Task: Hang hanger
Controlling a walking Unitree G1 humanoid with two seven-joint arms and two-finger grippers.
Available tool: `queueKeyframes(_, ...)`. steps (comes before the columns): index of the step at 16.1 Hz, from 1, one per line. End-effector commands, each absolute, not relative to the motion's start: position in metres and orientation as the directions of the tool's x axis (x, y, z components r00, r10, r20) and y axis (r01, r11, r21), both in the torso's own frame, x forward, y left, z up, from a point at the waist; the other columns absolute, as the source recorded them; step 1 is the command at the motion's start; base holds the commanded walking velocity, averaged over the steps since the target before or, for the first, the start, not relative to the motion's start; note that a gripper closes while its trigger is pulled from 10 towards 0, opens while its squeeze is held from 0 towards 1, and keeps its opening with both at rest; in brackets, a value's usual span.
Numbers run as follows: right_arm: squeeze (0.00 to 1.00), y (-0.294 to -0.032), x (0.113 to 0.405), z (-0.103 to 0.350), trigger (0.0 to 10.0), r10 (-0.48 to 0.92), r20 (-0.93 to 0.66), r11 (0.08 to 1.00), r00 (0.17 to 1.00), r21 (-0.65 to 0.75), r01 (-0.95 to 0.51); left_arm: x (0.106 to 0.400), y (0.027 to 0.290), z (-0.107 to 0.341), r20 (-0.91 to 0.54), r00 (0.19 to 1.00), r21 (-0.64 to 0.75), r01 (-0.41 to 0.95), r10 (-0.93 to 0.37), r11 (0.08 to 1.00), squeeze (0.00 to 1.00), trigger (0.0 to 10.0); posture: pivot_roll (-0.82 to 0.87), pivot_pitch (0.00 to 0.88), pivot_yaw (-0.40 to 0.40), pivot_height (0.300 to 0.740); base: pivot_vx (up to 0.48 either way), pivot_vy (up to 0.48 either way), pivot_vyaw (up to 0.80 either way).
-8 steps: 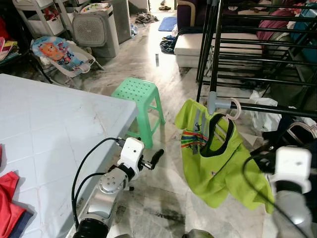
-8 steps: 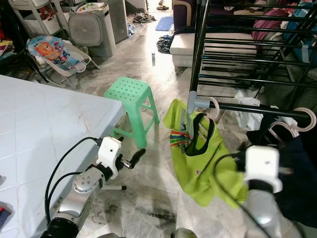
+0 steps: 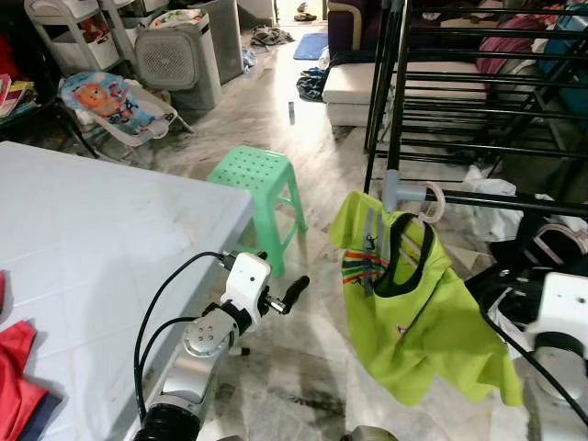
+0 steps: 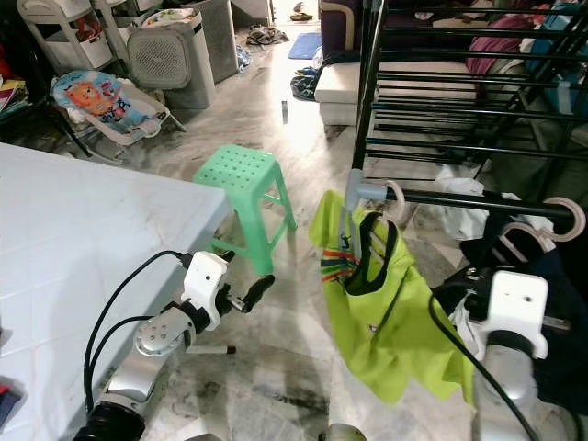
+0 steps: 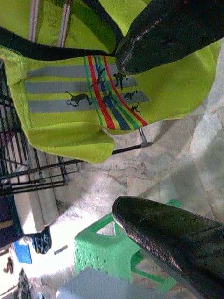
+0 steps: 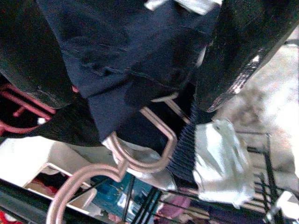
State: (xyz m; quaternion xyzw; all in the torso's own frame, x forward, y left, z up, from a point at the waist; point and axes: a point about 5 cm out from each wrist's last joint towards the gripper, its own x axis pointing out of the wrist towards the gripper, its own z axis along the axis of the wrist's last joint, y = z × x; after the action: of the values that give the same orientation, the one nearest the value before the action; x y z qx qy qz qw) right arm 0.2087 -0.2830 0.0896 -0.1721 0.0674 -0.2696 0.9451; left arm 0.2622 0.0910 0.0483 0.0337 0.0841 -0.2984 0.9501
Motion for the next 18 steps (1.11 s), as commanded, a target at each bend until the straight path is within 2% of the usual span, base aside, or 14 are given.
queueKeyframes(1,1.00,-0.277,0.211,0.087,10.0,-0.512,-0.051,0.814,0.857,-0.347,0.466,0.264,0.093,0.051,-0.179,0.809,0.025,0.573,-0.560,0.819,0.00,10.0,-0.12,0.000,0.086,0.740,0.000,-0.416,-0.73)
queueKeyframes(3,0.98,-0.273,0.214,0.086,10.0,-0.495,-0.051,0.824,0.867,-0.344,0.450,0.265,0.093,0.052,-0.178,0.807,0.024,0.576,-0.564,0.817,0.00,10.0,-0.13,0.000,0.094,0.740,0.000,-0.418,-0.80)
queueKeyframes(4,0.79,-0.272,0.215,0.086,10.0,-0.487,-0.046,0.827,0.872,-0.346,0.443,0.265,0.092,0.053,-0.176,0.807,0.024,0.576,-0.564,0.817,0.00,10.0,-0.13,0.000,0.094,0.740,0.000,-0.420,-0.57)
queueKeyframes(5,0.45,-0.271,0.217,0.088,10.0,-0.477,-0.035,0.828,0.878,-0.354,0.435,0.266,0.092,0.053,-0.174,0.810,0.023,0.572,-0.561,0.820,0.00,10.0,-0.14,0.000,0.096,0.740,0.000,-0.416,0.00)
queueKeyframes(6,0.33,-0.270,0.219,0.090,10.0,-0.462,-0.024,0.828,0.886,-0.369,0.422,0.267,0.092,0.053,-0.172,0.812,0.022,0.570,-0.558,0.821,0.00,10.0,-0.14,0.000,0.096,0.740,0.000,-0.337,0.00)
queueKeyframes(7,0.07,-0.270,0.221,0.092,10.0,-0.451,-0.015,0.826,0.892,-0.385,0.411,0.267,0.090,0.056,-0.148,0.814,-0.002,0.568,-0.562,0.823,0.00,10.0,-0.14,0.000,0.096,0.740,0.000,0.000,0.00)
queueKeyframes(8,0.00,-0.269,0.221,0.092,10.0,-0.442,-0.017,0.831,0.897,-0.386,0.401,0.267,0.089,0.056,-0.151,0.813,0.003,0.569,-0.562,0.822,0.00,10.0,-0.14,0.000,0.095,0.740,0.000,0.000,0.00)
queueKeyframes(10,0.00,-0.267,0.223,0.093,10.0,-0.409,-0.018,0.845,0.912,-0.385,0.371,0.268,0.090,0.056,-0.157,0.819,0.006,0.560,-0.552,0.828,0.00,10.0,-0.14,0.000,0.093,0.740,0.000,0.000,0.00)
queueKeyframes(14,0.00,-0.246,0.228,0.084,10.0,-0.212,-0.094,0.932,0.973,-0.318,0.172,0.268,0.093,0.055,-0.162,0.825,-0.001,0.548,-0.541,0.836,0.00,10.0,-0.14,0.000,0.089,0.740,0.000,0.000,0.00)
queueKeyframes(18,0.00,-0.236,0.233,0.088,10.0,-0.044,-0.115,0.962,0.992,-0.272,0.011,0.269,0.095,0.056,-0.157,0.840,0.023,0.528,-0.519,0.849,0.00,10.0,-0.13,0.000,0.075,0.740,0.000,0.000,0.00)
